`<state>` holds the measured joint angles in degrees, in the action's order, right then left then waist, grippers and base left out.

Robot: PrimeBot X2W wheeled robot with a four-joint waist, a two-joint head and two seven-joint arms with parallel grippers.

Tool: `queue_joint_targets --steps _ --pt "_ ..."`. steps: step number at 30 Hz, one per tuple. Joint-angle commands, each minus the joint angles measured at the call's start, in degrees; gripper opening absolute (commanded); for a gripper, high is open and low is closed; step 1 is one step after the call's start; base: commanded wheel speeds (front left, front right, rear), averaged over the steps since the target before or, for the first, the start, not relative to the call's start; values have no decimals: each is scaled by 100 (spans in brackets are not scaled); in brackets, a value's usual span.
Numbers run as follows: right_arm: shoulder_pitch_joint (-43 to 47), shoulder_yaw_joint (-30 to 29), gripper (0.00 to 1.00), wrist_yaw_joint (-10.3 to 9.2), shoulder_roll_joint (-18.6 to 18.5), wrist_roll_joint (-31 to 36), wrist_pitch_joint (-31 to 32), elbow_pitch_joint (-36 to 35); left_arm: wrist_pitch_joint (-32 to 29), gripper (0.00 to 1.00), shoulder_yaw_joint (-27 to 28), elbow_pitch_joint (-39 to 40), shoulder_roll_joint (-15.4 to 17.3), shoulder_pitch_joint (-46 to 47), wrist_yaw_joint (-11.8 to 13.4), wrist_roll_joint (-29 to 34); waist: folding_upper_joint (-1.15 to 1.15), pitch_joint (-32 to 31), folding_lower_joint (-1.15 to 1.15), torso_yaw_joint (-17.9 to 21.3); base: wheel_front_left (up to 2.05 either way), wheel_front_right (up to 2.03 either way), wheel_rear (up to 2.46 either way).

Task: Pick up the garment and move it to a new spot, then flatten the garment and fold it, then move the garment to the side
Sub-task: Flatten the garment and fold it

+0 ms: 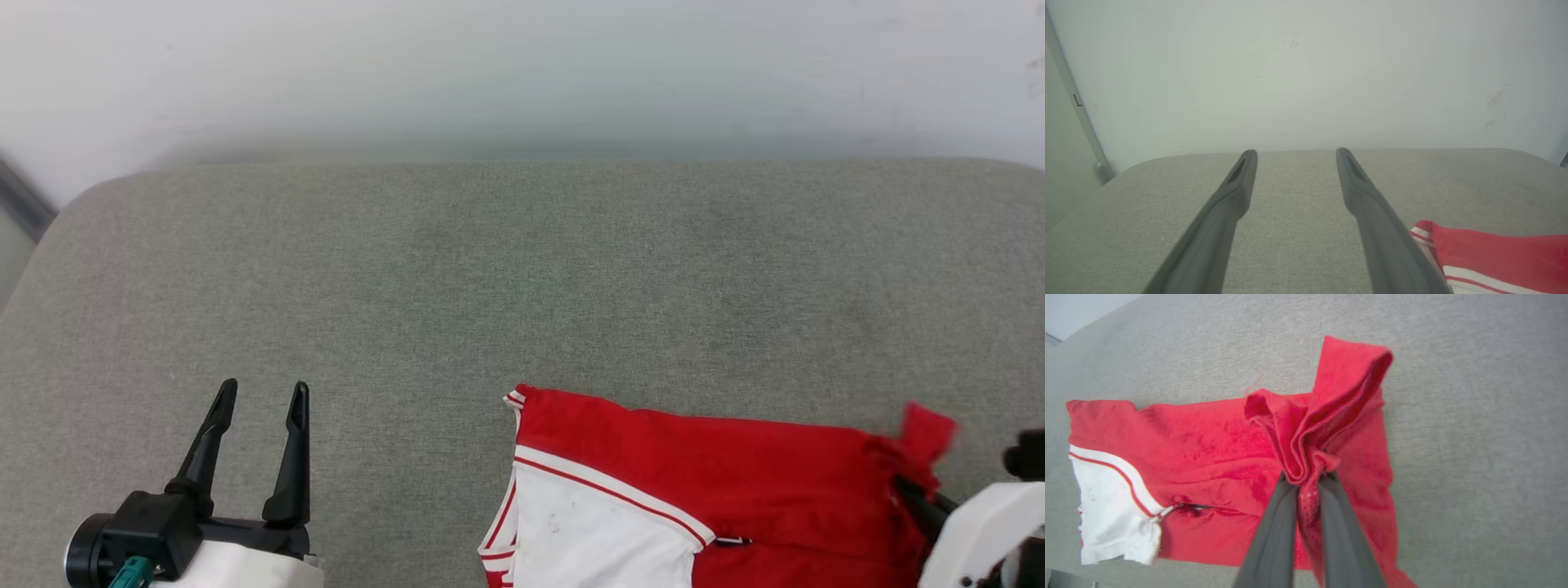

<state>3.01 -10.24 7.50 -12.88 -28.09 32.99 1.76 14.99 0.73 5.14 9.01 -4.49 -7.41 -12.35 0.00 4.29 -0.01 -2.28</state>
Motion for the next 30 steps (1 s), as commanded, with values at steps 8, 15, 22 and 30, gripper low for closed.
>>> queue_joint_targets --steps 8,15,22,30 --pt "-86 900 0 -1 573 -64 623 -869 26 100 -50 -3 -28 -45 -5 -18 0 -37 1 -126 0 0 0" --pt "-359 1582 0 -1 974 -348 799 -917 26 100 -77 -34 6 17 -5 -29 0 6 1 -358 0 0 0" --pt "-643 2088 0 -1 1004 -689 517 -544 21 100 -130 -66 36 52 -5 -40 0 16 1 -583 0 0 0" --pt "-966 2563 0 -1 1007 -729 -12 439 21 100 -176 -125 78 44 -5 -55 0 11 1 -796 0 0 0"
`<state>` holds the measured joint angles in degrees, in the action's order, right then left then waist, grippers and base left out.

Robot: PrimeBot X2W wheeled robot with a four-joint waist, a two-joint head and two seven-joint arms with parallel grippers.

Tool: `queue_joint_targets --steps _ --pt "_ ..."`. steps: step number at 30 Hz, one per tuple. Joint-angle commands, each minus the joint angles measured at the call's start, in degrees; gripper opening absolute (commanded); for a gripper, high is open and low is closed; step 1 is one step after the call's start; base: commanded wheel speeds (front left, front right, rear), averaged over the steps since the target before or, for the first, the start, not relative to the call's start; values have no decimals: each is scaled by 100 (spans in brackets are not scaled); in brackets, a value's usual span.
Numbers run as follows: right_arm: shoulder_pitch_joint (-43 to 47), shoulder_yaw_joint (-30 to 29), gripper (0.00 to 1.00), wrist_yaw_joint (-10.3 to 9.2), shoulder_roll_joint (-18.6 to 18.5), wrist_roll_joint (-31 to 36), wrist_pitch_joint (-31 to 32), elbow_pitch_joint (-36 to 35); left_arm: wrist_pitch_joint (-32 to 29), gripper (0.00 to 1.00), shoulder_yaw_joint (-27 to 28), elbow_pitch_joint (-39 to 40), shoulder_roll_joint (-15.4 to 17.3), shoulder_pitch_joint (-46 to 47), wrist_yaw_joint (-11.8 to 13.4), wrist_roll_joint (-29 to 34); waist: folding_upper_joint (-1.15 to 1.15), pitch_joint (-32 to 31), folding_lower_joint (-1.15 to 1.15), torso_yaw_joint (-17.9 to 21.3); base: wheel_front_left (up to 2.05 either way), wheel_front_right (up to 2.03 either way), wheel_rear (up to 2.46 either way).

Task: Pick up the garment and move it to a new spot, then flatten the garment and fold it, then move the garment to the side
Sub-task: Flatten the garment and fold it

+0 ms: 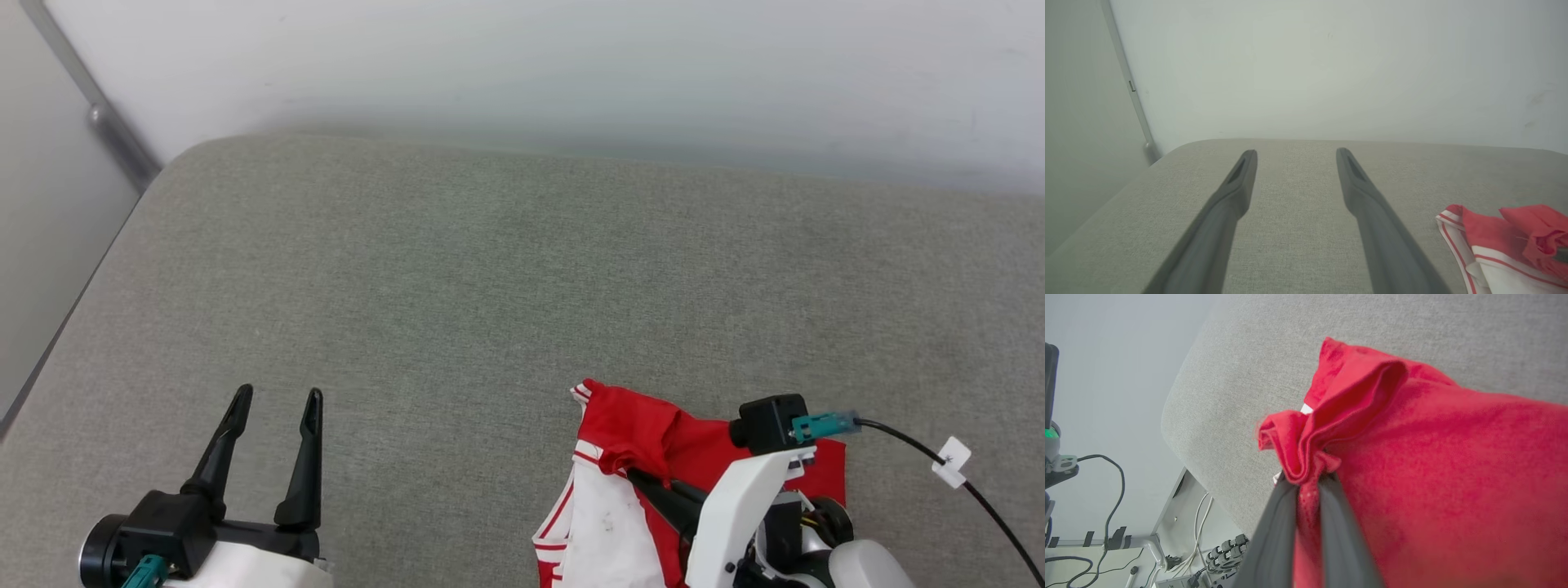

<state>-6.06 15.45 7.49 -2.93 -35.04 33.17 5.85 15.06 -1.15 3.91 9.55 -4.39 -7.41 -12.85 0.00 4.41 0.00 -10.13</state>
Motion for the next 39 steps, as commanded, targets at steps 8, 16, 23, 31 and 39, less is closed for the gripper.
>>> queue_joint_targets --steps 8,16,23,31,39 --pt "-361 698 100 0 7 -365 -522 496 14 100 15 -41 51 -33 -5 -10 0 -60 0 -34 0 0 0" --pt "-745 762 100 1 6 -148 -761 353 14 100 49 2 24 -57 -5 26 0 -77 0 235 0 0 0" --pt "-1166 415 100 0 -668 1187 -1383 13 14 100 42 75 -1 62 -5 23 0 -22 0 561 0 0 0" --pt "-906 -594 100 -1 -1421 2070 -2483 -281 14 100 24 158 -50 98 -5 -12 0 -7 0 834 0 0 0" --pt "41 -1632 100 -1 -963 2293 -3885 -824 14 100 -33 272 -144 42 -5 -105 0 37 0 956 0 0 0"
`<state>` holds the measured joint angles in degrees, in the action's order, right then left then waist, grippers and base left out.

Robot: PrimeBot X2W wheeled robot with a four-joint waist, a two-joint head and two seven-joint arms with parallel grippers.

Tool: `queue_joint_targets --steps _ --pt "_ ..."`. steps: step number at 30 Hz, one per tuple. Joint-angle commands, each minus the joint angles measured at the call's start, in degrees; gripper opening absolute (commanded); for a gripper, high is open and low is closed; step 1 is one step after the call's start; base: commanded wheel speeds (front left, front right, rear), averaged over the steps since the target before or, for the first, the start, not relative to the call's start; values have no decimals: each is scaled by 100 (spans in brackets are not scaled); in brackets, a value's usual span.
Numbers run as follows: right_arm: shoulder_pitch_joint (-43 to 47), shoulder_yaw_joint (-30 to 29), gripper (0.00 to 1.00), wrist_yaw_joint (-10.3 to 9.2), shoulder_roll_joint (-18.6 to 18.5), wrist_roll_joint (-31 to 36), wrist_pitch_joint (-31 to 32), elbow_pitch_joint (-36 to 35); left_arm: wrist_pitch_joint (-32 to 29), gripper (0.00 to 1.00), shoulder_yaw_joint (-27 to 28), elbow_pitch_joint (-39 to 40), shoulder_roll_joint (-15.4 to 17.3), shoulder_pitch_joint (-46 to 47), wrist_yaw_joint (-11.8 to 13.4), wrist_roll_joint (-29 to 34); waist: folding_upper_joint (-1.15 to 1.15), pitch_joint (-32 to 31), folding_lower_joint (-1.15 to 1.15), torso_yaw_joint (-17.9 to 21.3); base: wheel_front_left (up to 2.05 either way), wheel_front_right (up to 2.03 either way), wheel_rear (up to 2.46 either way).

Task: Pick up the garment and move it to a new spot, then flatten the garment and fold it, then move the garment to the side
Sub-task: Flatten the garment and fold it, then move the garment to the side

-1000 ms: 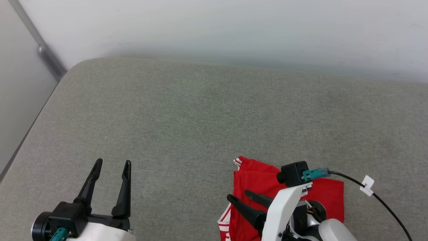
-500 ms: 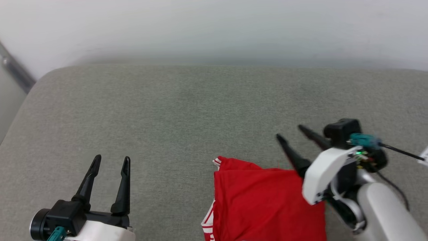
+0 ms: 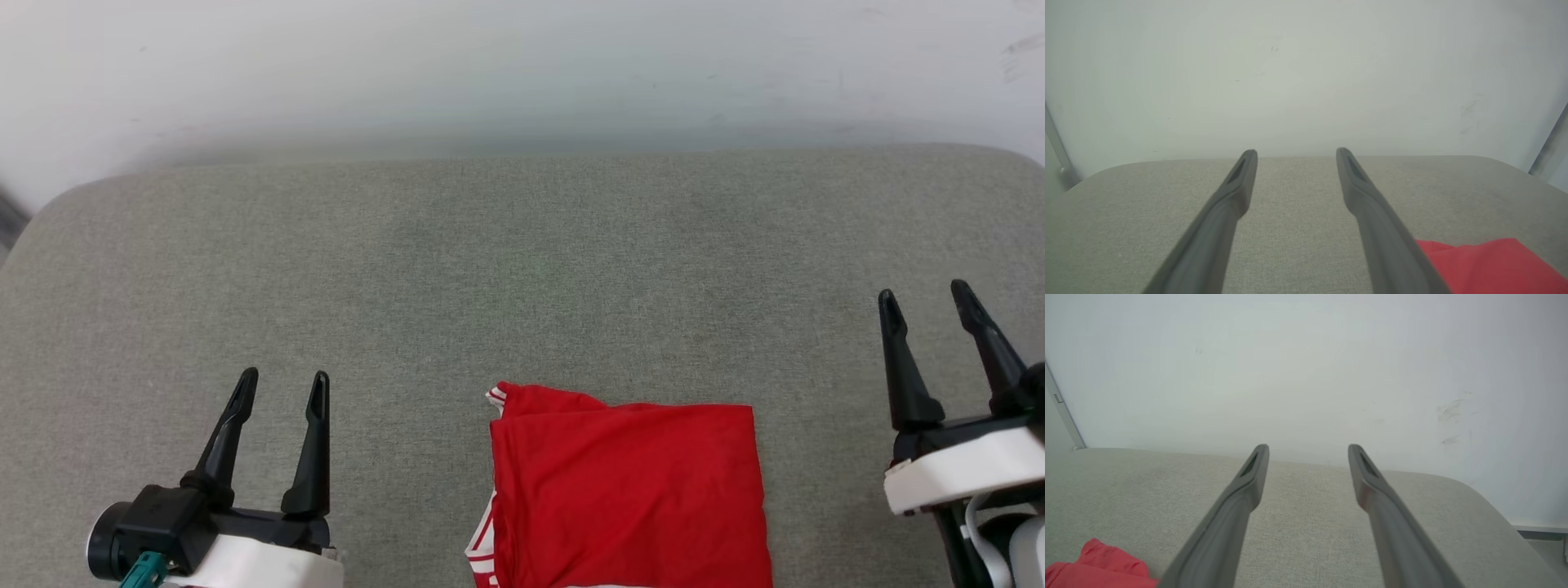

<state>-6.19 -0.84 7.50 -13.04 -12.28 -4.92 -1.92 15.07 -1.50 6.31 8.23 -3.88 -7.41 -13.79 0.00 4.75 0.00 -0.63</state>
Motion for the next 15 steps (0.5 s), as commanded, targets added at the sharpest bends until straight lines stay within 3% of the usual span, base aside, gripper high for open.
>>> queue_joint_targets --steps 1,15 --pt "133 8 100 -1 96 44 -172 -82 12 100 -4 38 -15 -20 -5 -16 0 4 0 8 0 0 0" --pt "485 118 100 -2 452 266 -568 -115 12 100 -10 106 -50 -26 -5 7 0 -34 0 -81 0 0 0"
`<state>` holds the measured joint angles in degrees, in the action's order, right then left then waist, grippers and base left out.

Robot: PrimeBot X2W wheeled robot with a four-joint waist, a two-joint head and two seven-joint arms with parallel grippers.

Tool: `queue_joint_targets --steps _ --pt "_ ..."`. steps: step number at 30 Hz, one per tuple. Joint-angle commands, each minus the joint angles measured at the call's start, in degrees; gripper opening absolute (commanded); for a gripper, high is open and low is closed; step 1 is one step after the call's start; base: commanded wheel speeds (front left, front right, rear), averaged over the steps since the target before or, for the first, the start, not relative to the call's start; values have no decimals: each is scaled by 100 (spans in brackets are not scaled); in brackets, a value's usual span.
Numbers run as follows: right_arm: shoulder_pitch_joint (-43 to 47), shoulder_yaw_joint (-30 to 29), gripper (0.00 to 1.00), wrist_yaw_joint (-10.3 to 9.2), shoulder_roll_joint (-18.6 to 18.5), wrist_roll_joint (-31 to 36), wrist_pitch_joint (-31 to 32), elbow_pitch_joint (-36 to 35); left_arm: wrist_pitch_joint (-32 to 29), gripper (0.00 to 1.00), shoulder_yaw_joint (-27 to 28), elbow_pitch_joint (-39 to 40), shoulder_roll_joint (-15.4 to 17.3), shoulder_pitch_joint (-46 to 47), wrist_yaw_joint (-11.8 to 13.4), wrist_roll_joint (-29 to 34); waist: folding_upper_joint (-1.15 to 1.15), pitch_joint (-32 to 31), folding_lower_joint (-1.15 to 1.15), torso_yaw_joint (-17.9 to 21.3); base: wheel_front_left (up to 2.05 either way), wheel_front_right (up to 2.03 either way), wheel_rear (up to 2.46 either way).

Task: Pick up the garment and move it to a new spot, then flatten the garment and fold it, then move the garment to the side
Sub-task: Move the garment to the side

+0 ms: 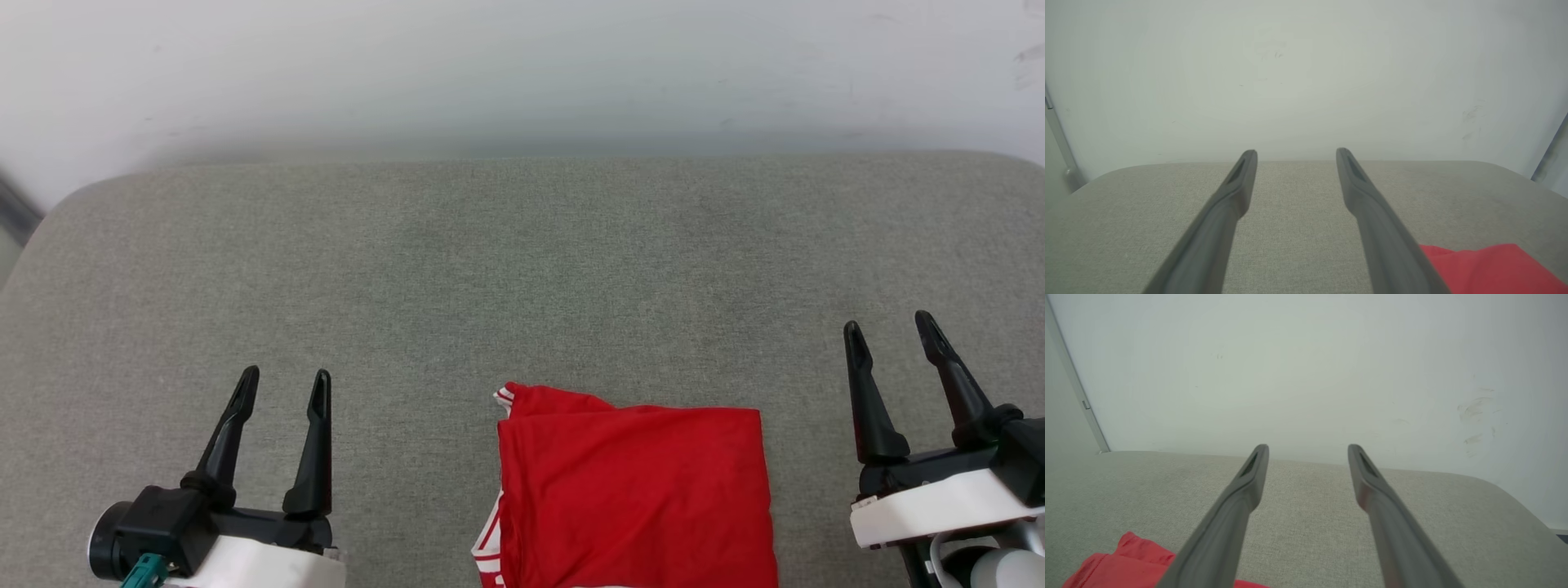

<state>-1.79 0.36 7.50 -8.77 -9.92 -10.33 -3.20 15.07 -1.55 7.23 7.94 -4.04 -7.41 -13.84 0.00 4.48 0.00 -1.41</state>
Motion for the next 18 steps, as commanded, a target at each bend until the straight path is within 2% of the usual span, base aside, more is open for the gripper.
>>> queue_joint_targets --steps 1,7,11,18 --pt "42 3 100 -2 24 23 -18 16 12 100 -6 8 -16 -19 -6 12 0 -11 0 -6 0 0 0" --pt "105 -13 100 -2 17 -86 144 30 12 100 -51 -16 -11 -35 -5 31 0 -15 0 -32 0 0 0" --pt "169 161 100 -2 -181 -204 611 -62 12 100 -93 -30 5 -28 -6 46 0 35 0 -67 0 0 0" --pt "332 550 100 -2 -541 -645 2534 -154 12 100 -142 -92 2 77 -5 21 0 206 0 -172 0 0 0"
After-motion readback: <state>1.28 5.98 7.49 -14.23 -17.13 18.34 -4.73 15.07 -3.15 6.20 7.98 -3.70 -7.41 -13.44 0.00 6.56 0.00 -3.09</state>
